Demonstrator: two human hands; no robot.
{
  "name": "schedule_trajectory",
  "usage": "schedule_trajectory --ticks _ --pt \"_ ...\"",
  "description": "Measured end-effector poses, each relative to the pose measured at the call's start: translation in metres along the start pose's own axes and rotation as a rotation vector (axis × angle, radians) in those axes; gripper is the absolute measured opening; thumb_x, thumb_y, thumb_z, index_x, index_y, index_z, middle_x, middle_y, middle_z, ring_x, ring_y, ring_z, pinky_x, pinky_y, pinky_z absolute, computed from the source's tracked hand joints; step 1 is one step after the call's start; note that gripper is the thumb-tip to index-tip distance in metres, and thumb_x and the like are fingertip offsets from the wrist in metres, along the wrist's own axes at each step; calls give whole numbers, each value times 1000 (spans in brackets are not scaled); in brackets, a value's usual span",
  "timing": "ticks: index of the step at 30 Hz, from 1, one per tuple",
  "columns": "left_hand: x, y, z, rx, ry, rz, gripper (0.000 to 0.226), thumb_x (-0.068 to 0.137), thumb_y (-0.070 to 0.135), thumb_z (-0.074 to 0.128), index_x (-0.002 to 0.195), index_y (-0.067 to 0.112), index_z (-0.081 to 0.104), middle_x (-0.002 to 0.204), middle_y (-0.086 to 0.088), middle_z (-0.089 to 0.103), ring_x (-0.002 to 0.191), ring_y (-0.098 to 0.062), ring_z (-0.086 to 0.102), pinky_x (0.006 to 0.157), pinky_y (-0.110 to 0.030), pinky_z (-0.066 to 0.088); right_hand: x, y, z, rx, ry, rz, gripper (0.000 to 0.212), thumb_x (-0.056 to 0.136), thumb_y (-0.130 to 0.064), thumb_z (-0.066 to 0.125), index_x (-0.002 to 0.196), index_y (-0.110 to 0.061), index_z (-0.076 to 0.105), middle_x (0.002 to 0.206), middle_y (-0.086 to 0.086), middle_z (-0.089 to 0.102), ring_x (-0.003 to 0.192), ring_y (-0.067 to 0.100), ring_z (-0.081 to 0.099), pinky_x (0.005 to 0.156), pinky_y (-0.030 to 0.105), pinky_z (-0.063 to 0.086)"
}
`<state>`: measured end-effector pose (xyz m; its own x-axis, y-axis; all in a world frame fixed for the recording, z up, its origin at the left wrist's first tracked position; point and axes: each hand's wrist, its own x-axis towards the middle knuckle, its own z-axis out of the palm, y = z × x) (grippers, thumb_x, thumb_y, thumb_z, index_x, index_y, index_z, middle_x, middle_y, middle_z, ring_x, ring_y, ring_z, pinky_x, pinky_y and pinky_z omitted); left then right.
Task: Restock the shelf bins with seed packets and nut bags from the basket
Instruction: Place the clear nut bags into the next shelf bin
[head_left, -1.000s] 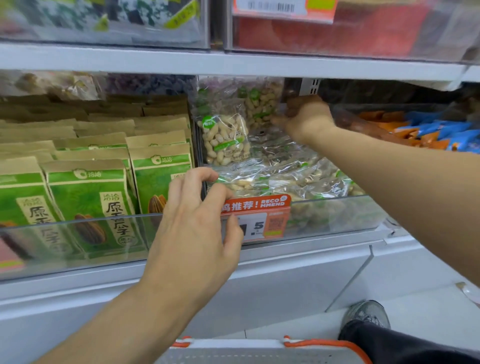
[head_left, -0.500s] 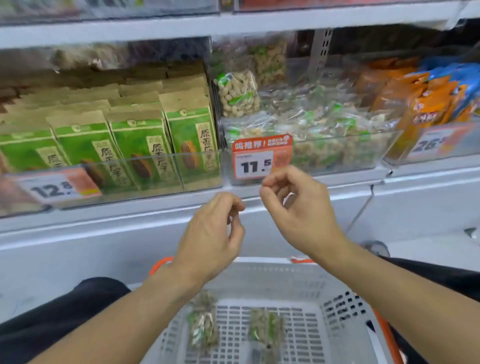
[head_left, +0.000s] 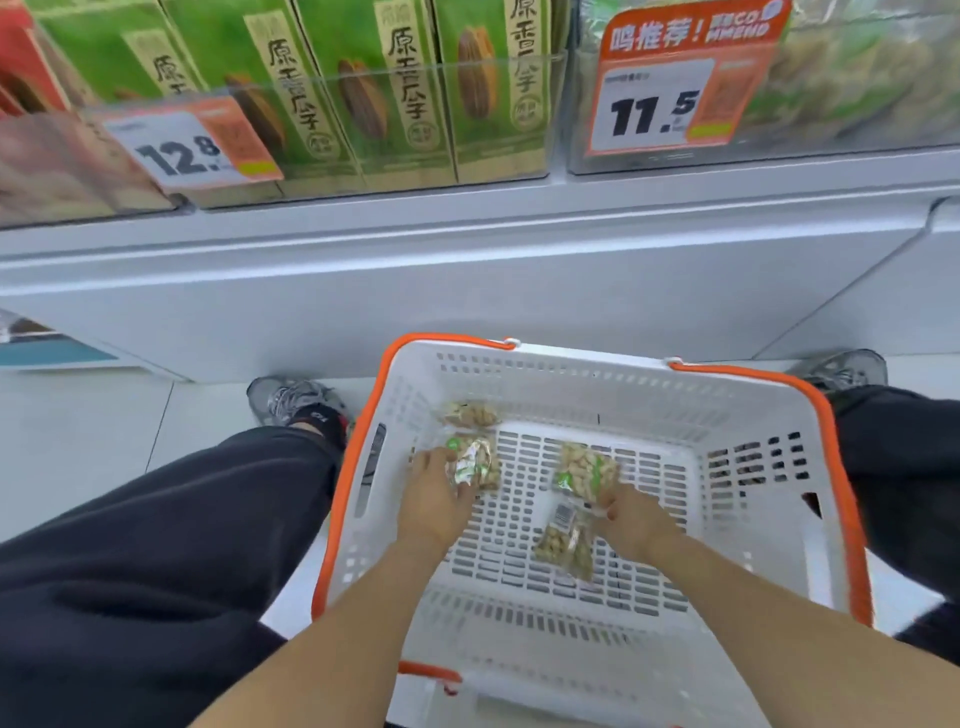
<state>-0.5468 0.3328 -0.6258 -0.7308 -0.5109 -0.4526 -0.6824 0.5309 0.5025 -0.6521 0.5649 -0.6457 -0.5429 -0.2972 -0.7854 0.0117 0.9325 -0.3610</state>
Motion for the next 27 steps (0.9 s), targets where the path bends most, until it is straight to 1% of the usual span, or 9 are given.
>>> schedule_trajectory --ticks 2,4,7,12,17,20,22,24,27 --pt "7 -1 6 18 8 2 41 93 22 60 132 15 49 135 -7 42 110 -24 52 88 -33 45 10 17 24 64 12 31 35 95 -27 60 126 -13 49 118 8 56 85 17 59 70 29 51" --pt "15 -4 12 -1 12 -27 45 92 21 62 134 12 48 138 -10 40 118 -27 47 90 -32 43 18 23 39 101 69 32 38 90 -24 65 122 -10 50 128 13 47 94 21 60 86 37 54" --pt "19 -10 25 -95 66 -146 41 90 21 66 125 4 50 131 -12 46 111 -25 49 83 -26 38 13 11 48 11 109 31 44 90 -29 67 120 -7 45 114 6 31 102 25 52 91 29 45" --pt "22 -22 51 -291 64 -369 49 92 27 67 125 0 42 114 -11 53 88 -23 53 73 -28 39 14 10 60 123 265 34 49 78 -17 79 115 -12 47 120 7 41 98 20 50 82 25 41" --pt "35 -26 72 -429 78 -513 44 84 26 77 106 6 45 99 -16 66 92 -31 65 84 -40 52 20 16 49 159 74 186 73 66 -25 85 127 -20 45 118 3 56 102 20 59 82 30 51" --pt "35 -22 77 -424 -51 -526 33 84 29 76 94 6 56 88 -13 70 83 -29 69 81 -38 56 23 11 27 -126 -119 187 50 75 -31 80 116 -12 58 118 6 63 98 18 61 87 32 56" --pt "33 -17 72 -462 -197 -522 31 89 31 71 96 2 63 73 -10 68 64 -23 64 65 -30 53 24 5 14 -192 -141 156 41 79 -30 79 111 -11 63 115 5 66 92 17 60 80 26 53" --pt "30 -10 63 -553 -340 -564 29 90 30 70 104 5 63 71 -8 63 58 -18 57 55 -30 51 25 -2 0 -154 -139 145 38 77 -30 80 106 -13 63 100 2 64 83 13 57 71 23 47" --pt "22 -6 52 -604 -445 -584 33 84 17 77 109 -1 65 73 -9 63 66 -20 59 79 -42 60 24 -23 -36 -52 -138 113 25 76 -18 82 86 -12 59 88 6 65 70 17 61 66 31 54"
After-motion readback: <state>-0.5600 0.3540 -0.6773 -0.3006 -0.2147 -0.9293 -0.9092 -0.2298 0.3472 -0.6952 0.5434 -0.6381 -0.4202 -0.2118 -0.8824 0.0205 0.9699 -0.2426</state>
